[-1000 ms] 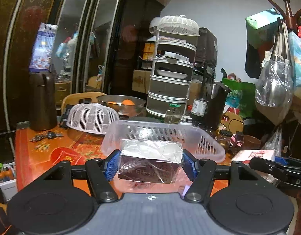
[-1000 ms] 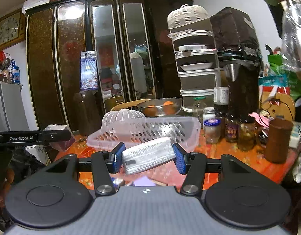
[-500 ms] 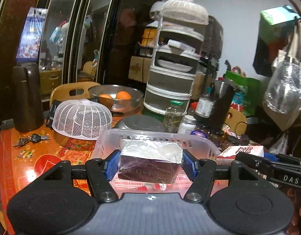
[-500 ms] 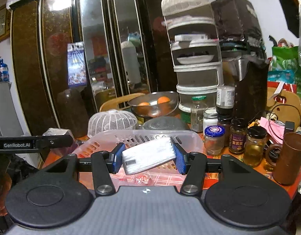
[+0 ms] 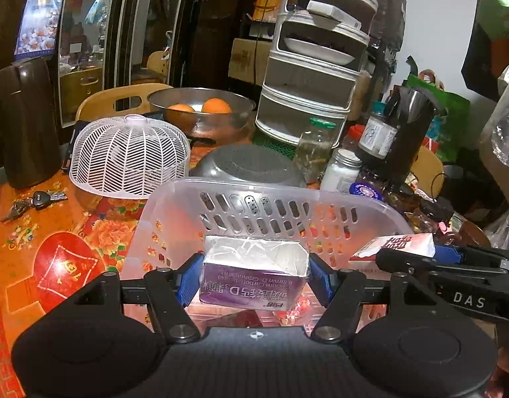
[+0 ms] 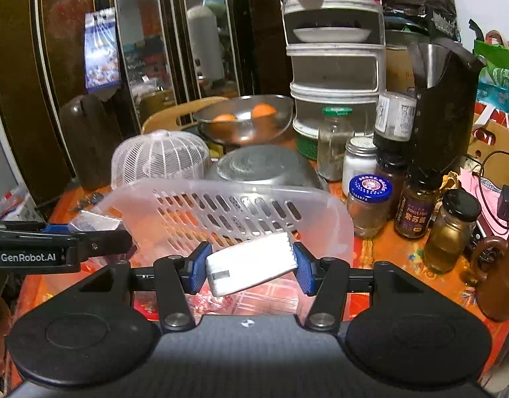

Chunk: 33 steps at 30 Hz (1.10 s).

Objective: Organize objects
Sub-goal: 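Carry both boxes over the clear basket and open both grippers to release them, then grasp the white plush toy with the left gripper while the right gripper reaches toward the small purple box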

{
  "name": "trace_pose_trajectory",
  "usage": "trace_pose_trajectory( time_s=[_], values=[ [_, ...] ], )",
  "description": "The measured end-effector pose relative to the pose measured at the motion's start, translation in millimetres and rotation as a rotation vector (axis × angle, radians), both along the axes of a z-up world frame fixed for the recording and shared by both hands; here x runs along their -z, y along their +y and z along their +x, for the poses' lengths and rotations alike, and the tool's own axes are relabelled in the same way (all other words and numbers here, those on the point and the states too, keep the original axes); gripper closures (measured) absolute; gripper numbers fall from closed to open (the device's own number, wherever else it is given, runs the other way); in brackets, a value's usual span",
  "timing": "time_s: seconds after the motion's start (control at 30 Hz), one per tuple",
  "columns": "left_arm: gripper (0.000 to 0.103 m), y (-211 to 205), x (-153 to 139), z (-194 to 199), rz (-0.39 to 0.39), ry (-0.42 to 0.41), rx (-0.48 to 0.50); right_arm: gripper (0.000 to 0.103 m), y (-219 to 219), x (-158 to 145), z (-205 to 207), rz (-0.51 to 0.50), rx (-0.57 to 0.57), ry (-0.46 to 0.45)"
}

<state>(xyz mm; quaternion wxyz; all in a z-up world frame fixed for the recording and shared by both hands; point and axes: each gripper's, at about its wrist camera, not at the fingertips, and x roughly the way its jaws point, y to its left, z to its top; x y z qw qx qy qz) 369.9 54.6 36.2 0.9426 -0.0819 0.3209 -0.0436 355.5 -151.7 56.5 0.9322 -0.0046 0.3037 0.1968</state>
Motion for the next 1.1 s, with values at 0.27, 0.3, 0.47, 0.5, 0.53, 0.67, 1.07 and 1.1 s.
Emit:
trace_pose_trajectory(
  time_s=[0.27,0.3,0.47,0.5,0.53,0.67,1.07,1.1],
  values=[
    [0.013,-4.9,9.8,-0.6,0.014,-0.022,0.018,0.011,1.2,0.1,-3.0,0.009,0.0,-0.02],
    [0.011,-4.2,7.5,-5.2,0.01,-0.04,0.021,0.008,0.0,-3.0,-6.9,0.013,0.003,-0.038],
    [0.001,2.7,-10.1,-61.1,-0.011,-0.192,0.016,0.0,-22.3,-21.2,-44.3,0.092,0.004,-0.134],
    [0.0,3.5,-10.2,-78.9,-0.02,-0.227,0.018,0.0,-29.0,-22.2,-56.8,0.109,0.007,-0.16],
    [0.0,3.1,-7.7,-96.8,-0.02,-0.252,0.019,0.0,-35.9,-21.0,-70.0,0.123,0.009,-0.174],
    [0.0,-8.7,24.7,-148.0,0.017,-0.257,0.034,0.0,-59.2,4.5,-120.0,0.158,0.013,-0.205],
    [0.0,-53.1,108.3,-185.6,0.007,-0.079,0.071,0.0,-103.1,127.9,-213.8,0.298,0.129,-0.069],
    [0.0,-56.3,110.0,-183.4,0.017,-0.074,0.071,0.0,-104.6,129.5,-217.2,0.283,0.134,-0.075]
  ],
)
